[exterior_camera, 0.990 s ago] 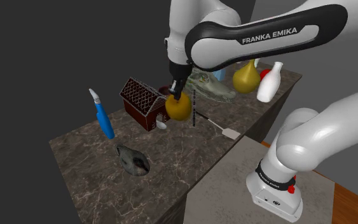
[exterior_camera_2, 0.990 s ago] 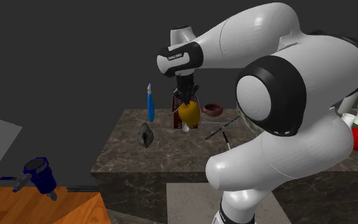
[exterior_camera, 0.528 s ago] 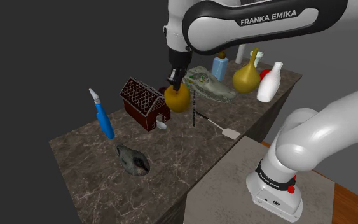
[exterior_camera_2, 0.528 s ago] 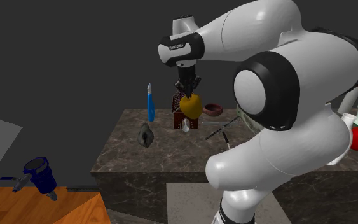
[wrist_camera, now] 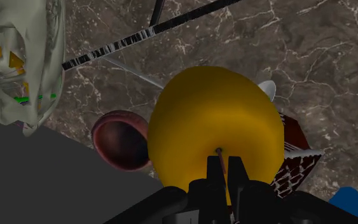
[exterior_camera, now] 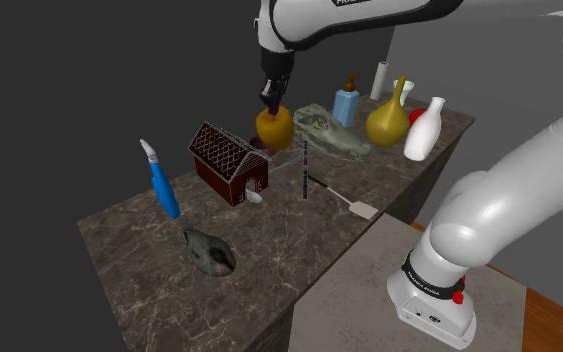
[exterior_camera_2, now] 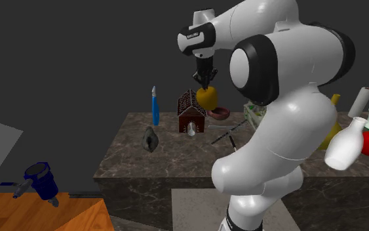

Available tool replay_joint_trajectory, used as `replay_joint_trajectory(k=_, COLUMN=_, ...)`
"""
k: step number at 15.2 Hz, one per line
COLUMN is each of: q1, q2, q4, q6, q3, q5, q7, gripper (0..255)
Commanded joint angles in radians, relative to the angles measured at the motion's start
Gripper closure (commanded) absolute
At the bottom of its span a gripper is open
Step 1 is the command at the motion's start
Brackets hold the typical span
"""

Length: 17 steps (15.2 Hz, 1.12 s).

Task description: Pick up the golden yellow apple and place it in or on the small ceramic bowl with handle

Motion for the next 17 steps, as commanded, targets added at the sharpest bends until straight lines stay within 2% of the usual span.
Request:
replay_joint_trajectory(k=1, q1=-0.015, q2=0.055, q4=0.055, q6=0.002, q3=-0.018, q5=-0.011, q7=-0.028, gripper=255)
replay_joint_trajectory(k=11, q1=-0.081, q2=0.359, q4=0.455, q6=-0.08, q3=-0.093, q5=-0.033, q7=-0.171, gripper=255)
replay_joint_trajectory(k=15, q1=-0.104, q2=0.508, q4=0.675, q6=-0.146, q3=-0.114, q5=-0.033, q7=-0.226, gripper=255)
replay_joint_trajectory(k=17, q1=-0.116, q2=0.606, q4=0.827, q6=-0.197, q3=-0.123, q5=-0.031, q7=-0.256, gripper=255)
